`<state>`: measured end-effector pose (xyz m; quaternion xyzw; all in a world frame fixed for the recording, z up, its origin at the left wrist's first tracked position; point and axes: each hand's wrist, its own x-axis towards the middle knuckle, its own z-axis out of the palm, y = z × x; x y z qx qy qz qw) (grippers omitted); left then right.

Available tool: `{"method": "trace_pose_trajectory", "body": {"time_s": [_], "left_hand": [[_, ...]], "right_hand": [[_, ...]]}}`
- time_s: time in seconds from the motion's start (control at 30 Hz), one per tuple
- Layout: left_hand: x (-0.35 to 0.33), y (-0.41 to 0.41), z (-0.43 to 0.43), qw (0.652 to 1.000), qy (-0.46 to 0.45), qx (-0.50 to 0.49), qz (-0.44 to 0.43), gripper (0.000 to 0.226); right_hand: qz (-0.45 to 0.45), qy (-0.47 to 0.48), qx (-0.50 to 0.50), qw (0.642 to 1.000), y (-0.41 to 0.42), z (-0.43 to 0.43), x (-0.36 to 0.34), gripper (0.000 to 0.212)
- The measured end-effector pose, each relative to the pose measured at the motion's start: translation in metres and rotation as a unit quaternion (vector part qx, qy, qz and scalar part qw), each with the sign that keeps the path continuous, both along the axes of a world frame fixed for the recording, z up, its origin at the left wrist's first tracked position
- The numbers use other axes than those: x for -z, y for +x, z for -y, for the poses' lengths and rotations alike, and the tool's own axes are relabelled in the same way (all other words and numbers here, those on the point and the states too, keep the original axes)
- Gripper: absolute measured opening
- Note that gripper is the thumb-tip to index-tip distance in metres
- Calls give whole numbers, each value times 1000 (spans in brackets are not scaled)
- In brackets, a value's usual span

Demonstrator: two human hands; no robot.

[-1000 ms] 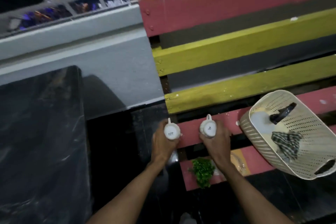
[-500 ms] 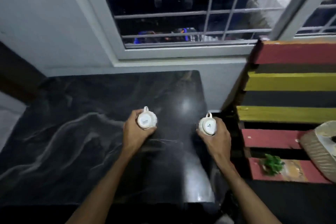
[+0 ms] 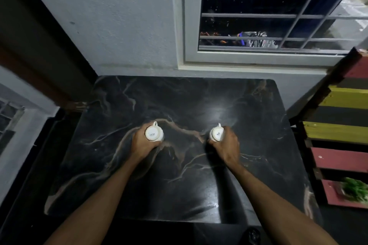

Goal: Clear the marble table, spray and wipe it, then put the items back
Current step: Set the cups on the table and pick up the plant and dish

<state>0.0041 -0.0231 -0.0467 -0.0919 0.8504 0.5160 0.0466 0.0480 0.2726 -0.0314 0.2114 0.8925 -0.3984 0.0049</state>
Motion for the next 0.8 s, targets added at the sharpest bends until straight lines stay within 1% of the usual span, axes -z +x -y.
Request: {"method": "trace_pose_trajectory", "body": {"time_s": [0.13,0.27,0.37,0.47,0.53,0.57,0.67,0.7,0.73,0.8], "left_hand": [[13,-8,15,1000,15,22,12,70],[16,-13,14,998,39,40,9,67],[18,-14,13,998,44,43,8,72],[19,-13,13,997,60,52,1,68],[20,-13,14,997,58,58,-10,72],[20,-13,13,997,52,63,-12,77],[16,-8,9,998,29,50,-3,96],[11,-3,5,999,28,30,-8,102],[4,3,0,999,32,3,-25,103],[-16,16,-22,994,31,-36,-102,93]], "right_hand": [[2,22,4,1000,-7,11,16,47],[-12,35,16,999,-16,12,26,49],[-20,37,21,999,-22,11,29,49],[-18,24,25,999,-22,10,33,50],[-13,8,20,1000,-21,8,35,59],[-7,-3,15,1000,-20,5,35,69],[22,-61,-5,998,-14,-3,28,116],[24,-79,-12,996,-10,-8,22,124],[19,-93,-23,995,-4,-13,16,126],[-9,-101,-36,994,14,-30,5,118]]}}
